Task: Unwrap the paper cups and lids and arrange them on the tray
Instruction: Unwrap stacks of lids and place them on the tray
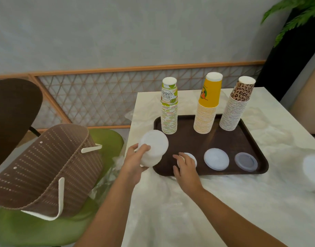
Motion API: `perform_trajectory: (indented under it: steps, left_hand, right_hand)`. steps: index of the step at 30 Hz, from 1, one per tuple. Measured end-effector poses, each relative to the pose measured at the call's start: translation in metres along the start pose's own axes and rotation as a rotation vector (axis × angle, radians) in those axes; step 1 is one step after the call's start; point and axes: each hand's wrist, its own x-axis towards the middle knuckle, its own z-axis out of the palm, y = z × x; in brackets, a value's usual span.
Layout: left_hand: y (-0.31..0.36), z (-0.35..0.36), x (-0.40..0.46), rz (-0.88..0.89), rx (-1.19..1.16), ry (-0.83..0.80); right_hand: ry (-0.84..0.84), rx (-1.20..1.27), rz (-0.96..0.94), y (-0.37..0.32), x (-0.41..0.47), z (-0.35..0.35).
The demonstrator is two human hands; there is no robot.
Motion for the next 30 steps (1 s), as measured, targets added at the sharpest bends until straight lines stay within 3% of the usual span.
perform_trajectory:
  steps: [4, 11, 14, 17, 20, 22, 30]
  left_hand:
    - [-0.014, 0.025, 0.011, -0.071, -0.021, -0.022]
    - [-0.030, 0.047, 0.030, -0.121, -0.015, -0.030]
    - [-0.036, 0.052, 0.036, -0.120, 0.024, -0.027]
    - [-0.042, 0.055, 0.042, -0.112, 0.088, -0.058]
    - [-0.047, 0.060, 0.046, -0.127, 0.131, -0.120]
    - [-0.050, 0.064, 0.050, -0.131, 0.154, -0.138]
    - [-0.072, 0.070, 0.058, 0.006, 0.490, -0.090]
  right_hand:
    - [-0.170, -0.210, 0.131, 0.026, 0.012, -0.006]
    - [-0.285, -0.215, 0.040, 0.031, 0.012, 0.007]
    - [-0.237, -0.002, 0.069, 0.029, 0.014, 0.002]
    - [-0.074, 0.402, 0.097, 0.032, 0.018, -0.014]
    - [-0.100, 0.668, 0.048, 0.037, 0.026, -0.029]
    - [-0.125, 0.726, 0.059, 0.037, 0.033, -0.036]
    - [-0.024, 0.563, 0.076, 0.037, 0.047, -0.026]
